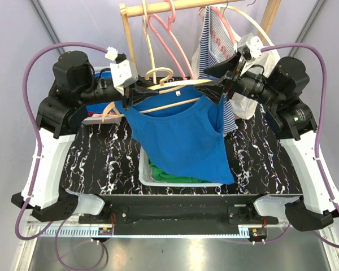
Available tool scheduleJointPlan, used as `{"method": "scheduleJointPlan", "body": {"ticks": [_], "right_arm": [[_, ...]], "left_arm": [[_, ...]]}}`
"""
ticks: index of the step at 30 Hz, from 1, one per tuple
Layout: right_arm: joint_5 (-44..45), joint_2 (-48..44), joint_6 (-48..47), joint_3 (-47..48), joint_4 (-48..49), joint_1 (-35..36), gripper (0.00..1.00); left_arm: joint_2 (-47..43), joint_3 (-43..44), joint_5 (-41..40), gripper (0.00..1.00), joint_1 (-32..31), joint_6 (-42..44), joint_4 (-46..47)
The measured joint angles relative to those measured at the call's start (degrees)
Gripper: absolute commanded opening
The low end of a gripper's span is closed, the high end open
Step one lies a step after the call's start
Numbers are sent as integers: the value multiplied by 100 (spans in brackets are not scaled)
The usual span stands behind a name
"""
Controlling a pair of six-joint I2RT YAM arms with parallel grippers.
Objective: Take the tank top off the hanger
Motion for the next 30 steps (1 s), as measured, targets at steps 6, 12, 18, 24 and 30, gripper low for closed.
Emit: {"method": "scheduleJointPlan", "body": {"ticks": [6, 12, 18, 24, 30], "right_arm": [[949, -192, -223, -313, 164, -26, 77], [1388, -579, -337, -494, 354, -26, 77], [1589, -872, -356, -619, 555, -26, 77], [1740, -920, -361, -822, 610, -26, 77], [1860, -946, -361, -999, 612, -26, 77]], "left_arm": [[-33, -184, -946, 0, 26, 201, 260], [-33, -184, -2011, 0, 140, 232, 1062], [-214, -435, -1969, 0, 181, 210, 1237], [-282, -413, -1335, 2, 181, 153, 844], [-306, -201, -874, 2, 181, 79, 566]]}}
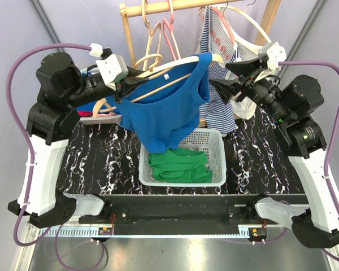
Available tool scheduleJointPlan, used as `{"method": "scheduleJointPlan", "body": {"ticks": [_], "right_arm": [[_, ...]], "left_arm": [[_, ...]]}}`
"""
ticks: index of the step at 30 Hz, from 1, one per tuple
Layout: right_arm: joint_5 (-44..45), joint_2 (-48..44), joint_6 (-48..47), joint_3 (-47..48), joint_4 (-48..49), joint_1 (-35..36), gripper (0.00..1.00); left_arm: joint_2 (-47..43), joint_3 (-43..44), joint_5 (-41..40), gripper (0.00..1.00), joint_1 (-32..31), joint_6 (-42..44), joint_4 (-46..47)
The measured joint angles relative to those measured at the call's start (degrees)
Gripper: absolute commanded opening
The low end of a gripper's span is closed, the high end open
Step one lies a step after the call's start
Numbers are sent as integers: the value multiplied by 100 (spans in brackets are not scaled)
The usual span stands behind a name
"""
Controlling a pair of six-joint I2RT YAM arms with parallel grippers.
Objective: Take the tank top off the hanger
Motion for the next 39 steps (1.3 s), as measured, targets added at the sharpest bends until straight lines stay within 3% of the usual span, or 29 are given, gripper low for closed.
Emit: {"method": "scheduleJointPlan", "body": {"ticks": [9, 29, 32, 39], "right_arm": [[361, -203, 2, -225, 0, 0, 77], [1528, -874, -11, -605, 219, 0, 79], [1705, -1038, -11, -658, 297, 0, 81], [1681, -1298, -2, -739, 345, 0, 83]], "left_arm": [[-76, 634, 173, 2, 0, -149, -55], [-393, 662, 214, 3, 0, -177, -118], [-584, 334, 225, 3, 0, -164, -98], [-1281, -1381, 293, 4, -2, -11, -151]]}}
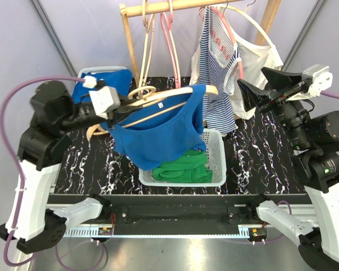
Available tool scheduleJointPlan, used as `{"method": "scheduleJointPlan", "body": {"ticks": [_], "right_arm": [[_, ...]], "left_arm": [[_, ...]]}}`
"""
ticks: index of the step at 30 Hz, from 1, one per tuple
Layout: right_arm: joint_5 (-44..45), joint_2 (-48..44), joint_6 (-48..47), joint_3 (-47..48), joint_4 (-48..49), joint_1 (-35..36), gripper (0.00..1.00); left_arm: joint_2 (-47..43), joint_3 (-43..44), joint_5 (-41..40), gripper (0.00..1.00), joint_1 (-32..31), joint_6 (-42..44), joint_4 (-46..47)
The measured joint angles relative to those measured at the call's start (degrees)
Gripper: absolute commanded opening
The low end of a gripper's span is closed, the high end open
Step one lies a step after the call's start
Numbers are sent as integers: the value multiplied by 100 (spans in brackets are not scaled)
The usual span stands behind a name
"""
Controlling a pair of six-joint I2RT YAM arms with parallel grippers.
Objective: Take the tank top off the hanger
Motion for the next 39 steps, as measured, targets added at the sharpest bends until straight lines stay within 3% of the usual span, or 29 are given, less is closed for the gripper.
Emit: {"method": "scheduleJointPlan", "body": {"ticks": [4, 14, 21, 39], "right_arm": [[-210, 20, 74, -94, -20, 0, 83], [-1316, 284, 669, -505, 2, 0, 83], [-1615, 439, 1040, -828, 24, 0, 80], [-1878, 1123, 1954, -957, 870, 0, 59]], "left_arm": [[98, -387, 7, 5, -68, 72, -48], [365, -400, -31, 5, -293, 184, -83], [457, -400, -66, 5, -369, 251, -83], [452, -411, -76, 6, -494, 269, -83]]}}
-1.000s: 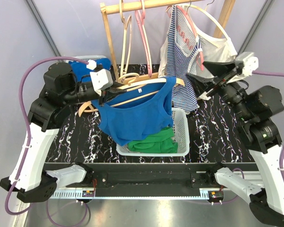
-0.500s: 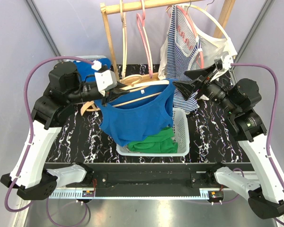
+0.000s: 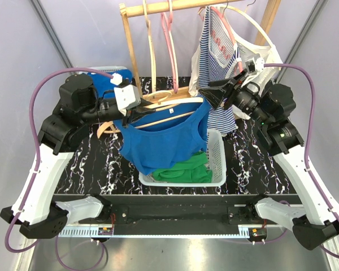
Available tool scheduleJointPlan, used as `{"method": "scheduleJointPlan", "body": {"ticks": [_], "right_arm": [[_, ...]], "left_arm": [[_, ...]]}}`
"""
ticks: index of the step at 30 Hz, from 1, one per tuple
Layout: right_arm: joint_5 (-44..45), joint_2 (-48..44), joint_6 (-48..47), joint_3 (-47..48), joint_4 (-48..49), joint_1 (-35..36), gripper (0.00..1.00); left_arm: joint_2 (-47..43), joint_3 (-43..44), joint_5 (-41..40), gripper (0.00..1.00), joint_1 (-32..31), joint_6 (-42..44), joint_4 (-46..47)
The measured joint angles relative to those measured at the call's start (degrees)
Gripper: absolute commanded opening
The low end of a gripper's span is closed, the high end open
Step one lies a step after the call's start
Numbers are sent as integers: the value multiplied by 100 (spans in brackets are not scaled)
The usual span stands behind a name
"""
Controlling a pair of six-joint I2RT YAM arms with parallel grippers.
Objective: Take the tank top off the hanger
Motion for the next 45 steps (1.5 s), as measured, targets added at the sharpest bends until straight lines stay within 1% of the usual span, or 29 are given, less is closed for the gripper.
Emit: {"method": "scheduleJointPlan", "body": {"ticks": [7, 8, 11, 16, 20, 23, 24, 26, 35, 37, 40, 41, 45], "right_arm": [[-81, 70, 94, -2, 0, 0, 55], [-96, 70, 105, -2, -2, 0, 56], [-127, 70, 131, -2, -4, 0, 64], [-168, 57, 162, -2, -13, 0, 67], [-289, 13, 245, -2, -15, 0, 65], [-341, -31, 302, -2, -15, 0, 61], [-352, -42, 323, -2, -15, 0, 56], [-391, -68, 350, -15, -17, 0, 54], [-435, -85, 385, -175, -216, 0, 53], [-435, -94, 385, -227, -219, 0, 49], [-433, -105, 380, -264, -227, 0, 30], [-431, -107, 376, -267, -232, 0, 21], [-415, -120, 376, -269, -260, 0, 9]], "left_arm": [[0, 0, 0, 6, 0, 2, 0], [0, 0, 2, 6, 0, 2, 0], [0, 0, 2, 6, 0, 2, 0], [2, 0, 4, 6, -11, 2, 0], [4, 0, 9, 6, -20, 4, 0], [11, 0, 9, 6, -20, 22, 0], [13, 0, 11, 6, -20, 24, 0], [24, 2, 11, 6, -22, 26, 0], [92, 24, 9, 6, -26, 42, -57], [98, 24, 4, 6, -26, 42, -103], [116, 26, 7, 6, -31, 42, -149], [118, 26, 11, 6, -31, 42, -157], [118, 44, 17, 6, -33, 42, -195]]}}
